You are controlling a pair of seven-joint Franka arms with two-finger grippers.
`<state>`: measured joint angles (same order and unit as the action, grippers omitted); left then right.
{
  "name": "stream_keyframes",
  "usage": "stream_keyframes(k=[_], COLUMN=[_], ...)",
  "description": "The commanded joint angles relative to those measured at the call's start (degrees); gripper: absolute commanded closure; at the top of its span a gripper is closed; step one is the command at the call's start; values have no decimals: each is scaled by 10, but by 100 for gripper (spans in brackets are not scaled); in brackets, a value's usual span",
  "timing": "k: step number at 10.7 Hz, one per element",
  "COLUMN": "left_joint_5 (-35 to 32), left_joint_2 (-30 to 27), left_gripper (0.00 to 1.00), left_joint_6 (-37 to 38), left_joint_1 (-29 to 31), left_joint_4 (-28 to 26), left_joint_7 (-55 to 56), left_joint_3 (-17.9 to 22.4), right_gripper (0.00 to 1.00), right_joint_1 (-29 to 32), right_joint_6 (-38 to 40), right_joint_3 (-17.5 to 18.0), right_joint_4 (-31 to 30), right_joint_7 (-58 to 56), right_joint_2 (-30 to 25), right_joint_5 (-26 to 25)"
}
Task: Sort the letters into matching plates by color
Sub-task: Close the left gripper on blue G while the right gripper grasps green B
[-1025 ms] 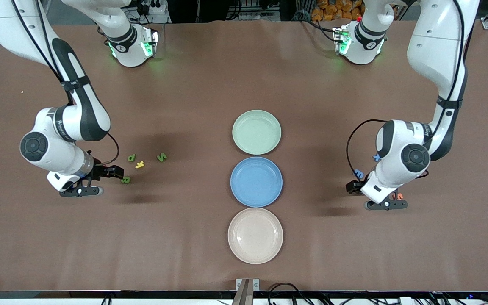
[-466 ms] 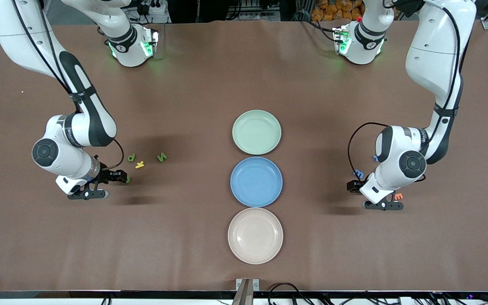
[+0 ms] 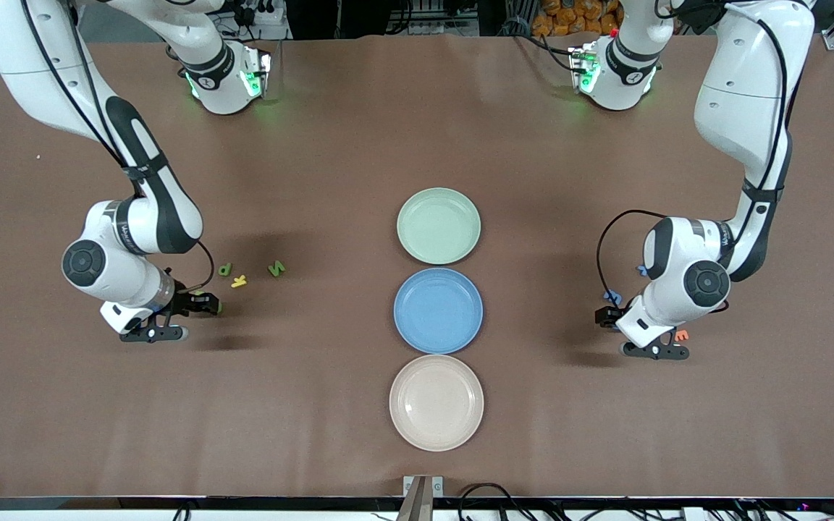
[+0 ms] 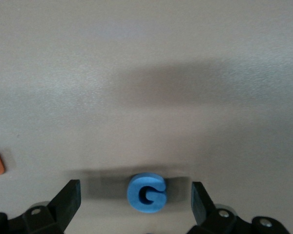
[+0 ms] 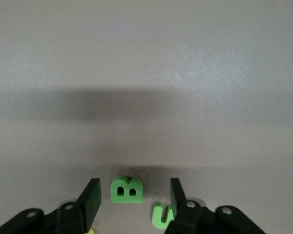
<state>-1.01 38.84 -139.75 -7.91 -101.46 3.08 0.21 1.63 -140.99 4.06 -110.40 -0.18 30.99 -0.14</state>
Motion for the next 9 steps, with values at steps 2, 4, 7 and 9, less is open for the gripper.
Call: stream_keyframes(k=[2, 4, 7, 9], left_joint_5=[-12, -11, -11, -11], left_joint_2=[2, 2, 1, -4], left_gripper=[100, 100, 100, 100], left_joint_6=[2, 3, 7, 25], left_joint_1=[6, 4, -2, -2], left_joint_4=[3, 4, 4, 9], left_joint_7=[-4, -1, 10, 11], left_joint_3=[-1, -1, -1, -1], right_gripper=[38, 40, 44, 51], right_joint_1=[0, -9, -10, -10], right_joint_6=[-82, -82, -78, -79], right_joint_3=[4, 4, 4, 4], right_joint_4=[-52, -52, -51, -52], right_joint_7=[5, 34, 36, 36], right_joint_2=[0, 1, 1, 3], right_joint_5=[-8, -8, -8, -8])
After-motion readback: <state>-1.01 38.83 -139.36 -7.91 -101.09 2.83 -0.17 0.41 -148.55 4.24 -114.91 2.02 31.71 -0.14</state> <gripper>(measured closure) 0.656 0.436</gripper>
